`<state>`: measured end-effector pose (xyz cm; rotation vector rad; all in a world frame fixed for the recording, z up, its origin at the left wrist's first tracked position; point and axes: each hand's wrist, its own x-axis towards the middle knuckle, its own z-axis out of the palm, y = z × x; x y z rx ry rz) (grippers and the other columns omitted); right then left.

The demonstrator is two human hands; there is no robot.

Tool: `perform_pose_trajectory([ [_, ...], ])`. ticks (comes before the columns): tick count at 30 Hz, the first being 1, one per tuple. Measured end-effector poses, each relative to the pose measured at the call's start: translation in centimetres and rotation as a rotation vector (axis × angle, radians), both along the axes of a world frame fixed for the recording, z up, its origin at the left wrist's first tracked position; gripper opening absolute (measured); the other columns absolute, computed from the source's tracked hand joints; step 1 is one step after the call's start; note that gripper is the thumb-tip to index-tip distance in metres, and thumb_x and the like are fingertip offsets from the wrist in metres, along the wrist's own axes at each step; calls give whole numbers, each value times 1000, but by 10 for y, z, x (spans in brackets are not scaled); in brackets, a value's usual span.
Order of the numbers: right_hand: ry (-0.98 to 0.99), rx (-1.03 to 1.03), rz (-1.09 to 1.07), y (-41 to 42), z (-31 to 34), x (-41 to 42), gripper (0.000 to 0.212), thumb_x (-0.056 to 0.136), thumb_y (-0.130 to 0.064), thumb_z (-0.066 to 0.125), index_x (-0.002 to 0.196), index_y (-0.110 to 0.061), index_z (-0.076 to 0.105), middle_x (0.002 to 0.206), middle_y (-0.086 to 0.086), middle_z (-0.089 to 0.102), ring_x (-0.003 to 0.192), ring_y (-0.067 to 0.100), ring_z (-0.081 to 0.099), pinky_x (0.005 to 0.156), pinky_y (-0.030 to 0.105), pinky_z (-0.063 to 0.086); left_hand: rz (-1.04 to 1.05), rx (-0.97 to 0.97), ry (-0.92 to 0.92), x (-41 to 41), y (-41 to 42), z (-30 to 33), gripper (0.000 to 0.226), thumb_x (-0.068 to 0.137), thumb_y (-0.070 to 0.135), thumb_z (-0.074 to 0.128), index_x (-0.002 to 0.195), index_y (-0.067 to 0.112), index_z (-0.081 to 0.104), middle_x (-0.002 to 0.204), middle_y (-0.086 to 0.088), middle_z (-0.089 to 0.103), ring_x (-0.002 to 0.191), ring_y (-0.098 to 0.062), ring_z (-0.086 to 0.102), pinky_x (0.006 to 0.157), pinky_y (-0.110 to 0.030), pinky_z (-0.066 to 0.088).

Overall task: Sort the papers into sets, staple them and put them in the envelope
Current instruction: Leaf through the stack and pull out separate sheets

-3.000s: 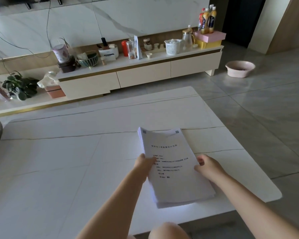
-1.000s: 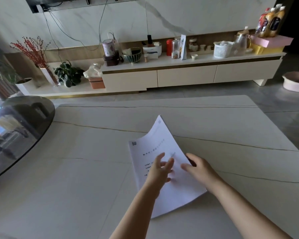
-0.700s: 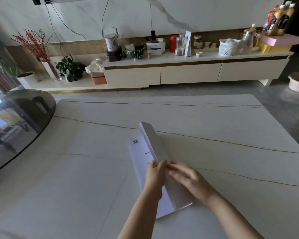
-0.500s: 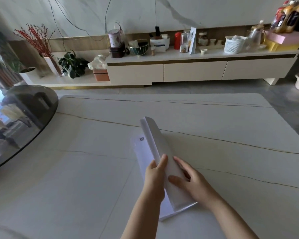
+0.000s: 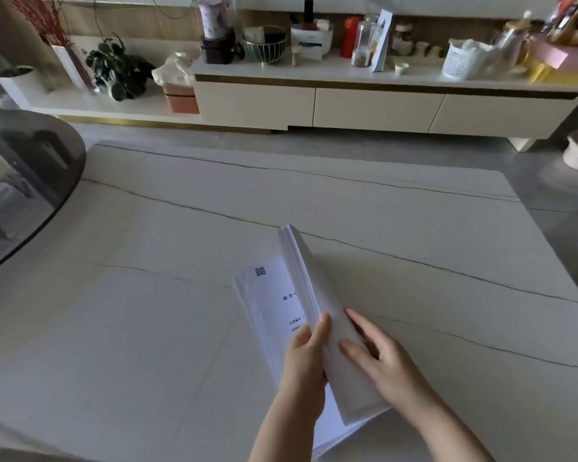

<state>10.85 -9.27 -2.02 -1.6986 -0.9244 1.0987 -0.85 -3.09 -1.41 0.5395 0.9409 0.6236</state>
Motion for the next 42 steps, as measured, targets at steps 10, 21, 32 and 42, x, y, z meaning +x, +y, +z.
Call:
perform_pose_trajectory([
  [10,-130,109,48,-77,20,-18,31,94,-23,57,124,-28,51,120,-9,64,108,5,61,97,30,48,68,62,-99,-15,-85,17,21,96,19,54,99,4,69,90,-14,72,78,-23,70,74,-34,57],
  [21,-13,95,-2,-104,20,-9,27,97,-30,50,122,-25,57,113,-11,67,98,-5,62,82,11,47,-14,17,-38,-2,-98,18,32,93,19,56,115,-5,62,104,-21,67,92,-29,65,88,-40,53],
  [32,166,63,-69,-80,-5,26,33,93,-39,49,125,-33,55,125,-14,62,115,3,57,104,29,41,3,77,84,26,-70,-4,24,95,19,53,101,0,67,96,-19,70,84,-29,68,84,-43,55],
  [42,-71,-143,-150,-104,-8,87,19,87,-30,67,106,-27,63,103,-8,71,97,12,66,86,37,49,12,193,313,32,-63,-13,20,89,28,65,86,8,60,80,-14,60,72,-26,58,81,-57,51],
])
